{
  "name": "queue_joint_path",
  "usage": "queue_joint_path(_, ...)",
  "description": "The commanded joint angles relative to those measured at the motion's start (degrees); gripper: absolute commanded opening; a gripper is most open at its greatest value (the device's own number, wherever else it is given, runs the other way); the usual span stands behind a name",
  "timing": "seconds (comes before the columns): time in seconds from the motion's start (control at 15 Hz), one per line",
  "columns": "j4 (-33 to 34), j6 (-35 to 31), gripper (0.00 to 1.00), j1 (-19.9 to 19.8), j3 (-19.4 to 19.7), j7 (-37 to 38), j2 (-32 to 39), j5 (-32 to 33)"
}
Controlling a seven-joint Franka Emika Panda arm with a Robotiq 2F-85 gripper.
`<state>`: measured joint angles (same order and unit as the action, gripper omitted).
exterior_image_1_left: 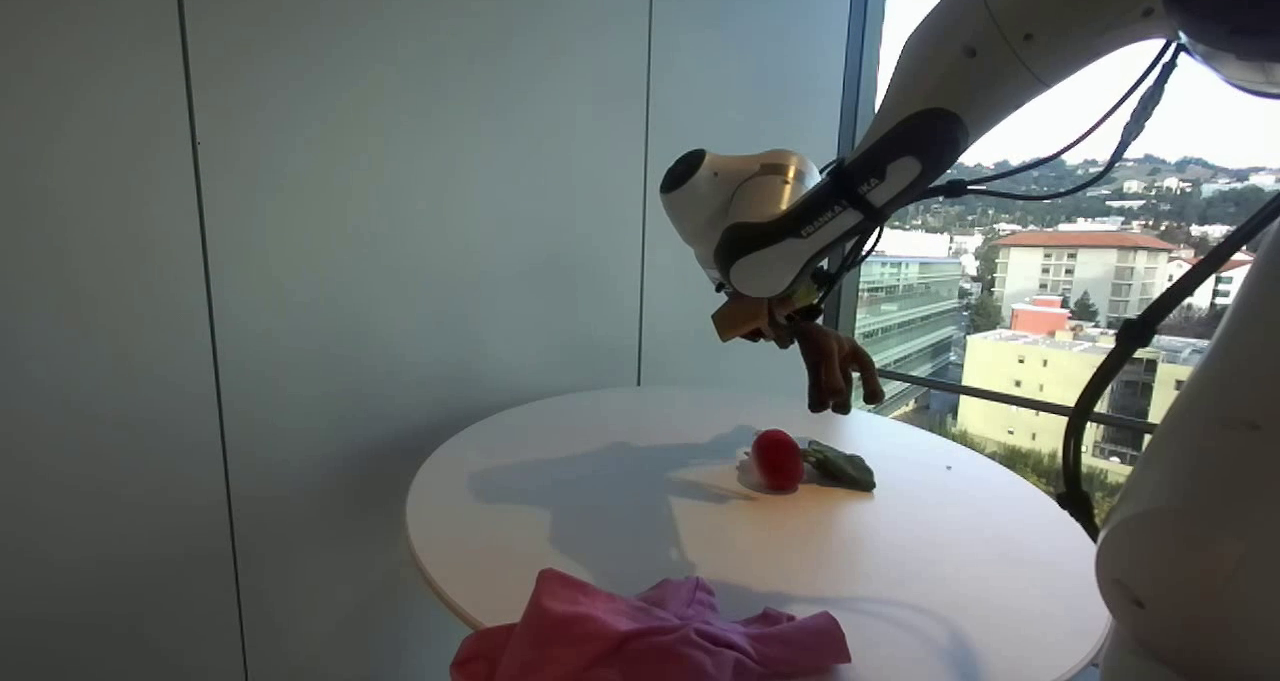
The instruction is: Move the turnip plush toy, the moose toy and the pink shirt to the right
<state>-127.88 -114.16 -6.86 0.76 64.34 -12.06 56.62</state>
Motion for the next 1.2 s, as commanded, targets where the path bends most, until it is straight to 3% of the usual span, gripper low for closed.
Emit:
queue_joint_path(0.0, -2.29, 1.97, 0.08, 0.21, 1.56, 5.07, 0.46, -5.41)
queue_joint_path(0.13, -3.8, 1.77, 0.11, -0.14, 2.32, 7.45, 0.67, -7.5)
queue_joint_path(0.2, -4.39, 1.77, 0.41, -0.31, 2.56, 9.09, 0.7, -7.89)
queue_joint_path(0.27, -4.88, 1.69, 0.41, -0.34, 2.76, 9.97, 0.71, -8.18)
queue_joint_path(0.6, -5.27, -0.49, 0.77, 0.3, 3.18, 10.54, -0.15, -10.88)
queue_joint_path(0.8, -1.21, -3.26, 1.0, 2.45, 2.17, 5.08, -1.79, -20.34)
queue_joint_path(1.13, 5.08, -3.02, 1.0, 5.91, -0.95, -4.87, -5.0, -36.6)
